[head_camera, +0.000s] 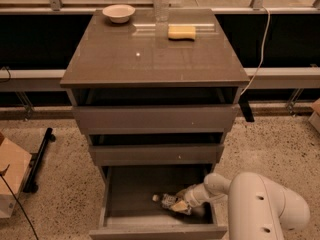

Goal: Pick blue plastic bottle from bottom drawer and place on counter

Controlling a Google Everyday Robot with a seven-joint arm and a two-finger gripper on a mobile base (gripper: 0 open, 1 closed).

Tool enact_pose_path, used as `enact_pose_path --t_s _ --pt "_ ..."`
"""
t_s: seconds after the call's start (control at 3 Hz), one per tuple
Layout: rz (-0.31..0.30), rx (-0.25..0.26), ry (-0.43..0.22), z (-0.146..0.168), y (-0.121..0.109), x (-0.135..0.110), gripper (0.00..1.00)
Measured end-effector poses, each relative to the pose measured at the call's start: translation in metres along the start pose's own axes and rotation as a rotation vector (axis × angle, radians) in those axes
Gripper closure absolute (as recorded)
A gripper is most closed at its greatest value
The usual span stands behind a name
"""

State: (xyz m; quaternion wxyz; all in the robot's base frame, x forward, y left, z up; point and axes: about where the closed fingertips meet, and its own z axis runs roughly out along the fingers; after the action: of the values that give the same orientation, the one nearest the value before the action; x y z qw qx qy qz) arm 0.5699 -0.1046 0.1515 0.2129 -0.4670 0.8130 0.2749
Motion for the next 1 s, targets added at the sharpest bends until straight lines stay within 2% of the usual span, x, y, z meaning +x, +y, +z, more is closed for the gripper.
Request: enact_pose_path --t_s 0.33,0.67,1.0 --pt "0.006 -0.026 -0.049 -0.011 0.010 -0.011 1.00" --pt "-0.055 -0.050 -0.116 -0.052 0.032 -0.031 1.00" --pt "-0.161 -0.061 -0.171 -0.131 0.074 -0.060 1.00"
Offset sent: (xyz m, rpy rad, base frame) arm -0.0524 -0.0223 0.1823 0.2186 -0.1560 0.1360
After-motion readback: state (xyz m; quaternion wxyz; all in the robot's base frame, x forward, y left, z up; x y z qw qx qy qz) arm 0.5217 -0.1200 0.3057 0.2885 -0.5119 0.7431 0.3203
